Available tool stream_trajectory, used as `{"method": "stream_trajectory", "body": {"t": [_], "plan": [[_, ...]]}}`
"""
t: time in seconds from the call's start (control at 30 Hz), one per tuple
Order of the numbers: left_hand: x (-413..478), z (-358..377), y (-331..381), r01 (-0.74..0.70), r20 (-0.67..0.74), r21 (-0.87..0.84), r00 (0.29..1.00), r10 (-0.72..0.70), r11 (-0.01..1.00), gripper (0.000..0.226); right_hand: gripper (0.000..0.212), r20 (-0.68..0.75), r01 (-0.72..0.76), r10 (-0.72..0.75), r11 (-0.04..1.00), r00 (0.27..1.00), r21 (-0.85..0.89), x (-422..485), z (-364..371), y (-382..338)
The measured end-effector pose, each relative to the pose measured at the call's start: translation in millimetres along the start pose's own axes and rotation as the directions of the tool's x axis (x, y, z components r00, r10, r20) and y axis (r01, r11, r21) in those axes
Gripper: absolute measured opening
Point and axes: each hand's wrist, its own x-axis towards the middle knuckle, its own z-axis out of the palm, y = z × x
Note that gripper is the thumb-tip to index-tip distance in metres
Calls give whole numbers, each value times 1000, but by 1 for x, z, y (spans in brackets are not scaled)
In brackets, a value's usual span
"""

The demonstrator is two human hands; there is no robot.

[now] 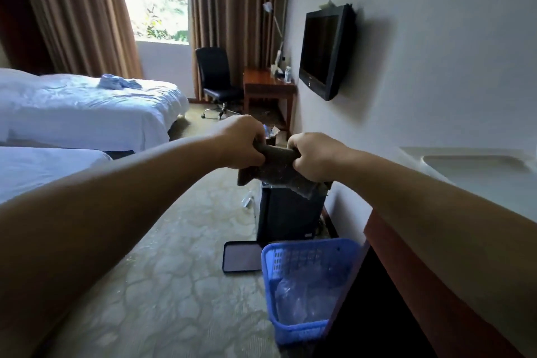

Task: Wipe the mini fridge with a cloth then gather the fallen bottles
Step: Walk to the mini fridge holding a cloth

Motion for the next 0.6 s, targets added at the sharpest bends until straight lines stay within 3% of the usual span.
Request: {"method": "stream_trajectory", "body": {"t": [0.3, 0.6], "plan": [[-36, -1, -90, 151, 115, -79, 983, -141, 985, 9, 26, 144, 107, -111, 994, 983, 34, 43, 41, -81], [-73, -19, -221, 238, 162, -2, 958, -234, 971, 9, 3, 238, 268, -268, 963, 933, 32, 106, 82, -195]]}}
